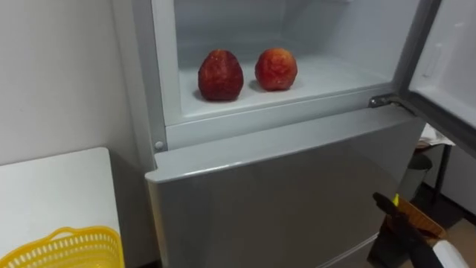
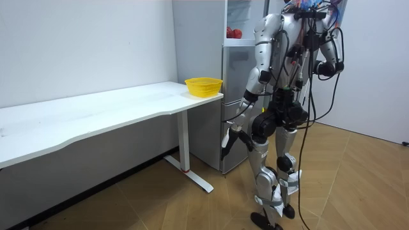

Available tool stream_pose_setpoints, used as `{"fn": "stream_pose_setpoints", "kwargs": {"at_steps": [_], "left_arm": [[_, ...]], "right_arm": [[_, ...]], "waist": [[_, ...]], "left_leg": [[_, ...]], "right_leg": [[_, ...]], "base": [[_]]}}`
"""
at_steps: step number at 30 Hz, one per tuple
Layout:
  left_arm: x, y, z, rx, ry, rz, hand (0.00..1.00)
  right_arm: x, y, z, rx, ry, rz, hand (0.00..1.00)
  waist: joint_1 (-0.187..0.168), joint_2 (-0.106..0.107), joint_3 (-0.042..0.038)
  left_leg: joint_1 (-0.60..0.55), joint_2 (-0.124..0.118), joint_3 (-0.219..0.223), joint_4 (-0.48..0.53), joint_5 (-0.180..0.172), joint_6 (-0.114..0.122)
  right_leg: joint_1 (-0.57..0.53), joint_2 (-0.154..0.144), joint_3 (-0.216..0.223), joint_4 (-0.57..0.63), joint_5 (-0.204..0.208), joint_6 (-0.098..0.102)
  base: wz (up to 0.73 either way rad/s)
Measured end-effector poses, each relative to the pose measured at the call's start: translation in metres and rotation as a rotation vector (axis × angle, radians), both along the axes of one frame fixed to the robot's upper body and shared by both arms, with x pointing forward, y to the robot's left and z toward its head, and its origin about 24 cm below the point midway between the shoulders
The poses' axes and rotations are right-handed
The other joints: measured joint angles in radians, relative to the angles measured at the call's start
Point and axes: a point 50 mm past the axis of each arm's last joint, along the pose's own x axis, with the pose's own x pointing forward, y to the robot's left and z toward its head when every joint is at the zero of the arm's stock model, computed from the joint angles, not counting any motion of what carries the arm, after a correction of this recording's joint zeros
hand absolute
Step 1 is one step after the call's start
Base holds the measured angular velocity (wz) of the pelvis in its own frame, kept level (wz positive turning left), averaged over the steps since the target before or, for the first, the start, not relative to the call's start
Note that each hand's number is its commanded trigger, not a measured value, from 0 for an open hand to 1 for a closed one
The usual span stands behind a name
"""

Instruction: Retrieve from the upper fridge

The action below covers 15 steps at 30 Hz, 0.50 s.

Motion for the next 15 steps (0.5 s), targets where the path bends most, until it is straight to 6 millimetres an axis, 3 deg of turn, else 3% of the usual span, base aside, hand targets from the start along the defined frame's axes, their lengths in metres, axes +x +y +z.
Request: {"fn": "stream_pose_setpoints", "kwargs": {"at_steps": [5, 11, 15], "left_arm": [[0.006, -0.001, -0.003, -0.011, 0.017, -0.025, 0.00], [0.007, 0.001, -0.002, -0.013, 0.016, -0.045, 0.00], [0.003, 0.003, -0.003, -0.022, 0.024, -0.013, 0.00]], "right_arm": [[0.010, 0.007, 0.023, -0.007, -0.156, 0.028, 0.00], [0.015, 0.011, 0.057, -0.004, -0.366, 0.022, 0.00], [0.016, 0.011, 0.071, -0.023, -0.487, 0.017, 0.00]], "waist": [[-0.002, 0.015, 0.0045], [-0.006, -0.003, 0.0018], [0.007, -0.020, 0.0043]], "left_leg": [[-0.008, 0.002, 0.009, -0.019, -0.002, -0.002], [-0.021, 0.006, 0.009, -0.013, -0.001, -0.004], [-0.020, 0.007, -0.005, -0.003, 0.001, -0.006]], "right_leg": [[-0.041, 0.012, 0.005, 0.043, 0.001, -0.001], [-0.049, 0.014, 0.001, 0.043, 0.005, -0.006], [-0.039, 0.014, 0.000, 0.034, 0.007, -0.008]], "base": [[-0.07], [0.00], [0.05]]}}
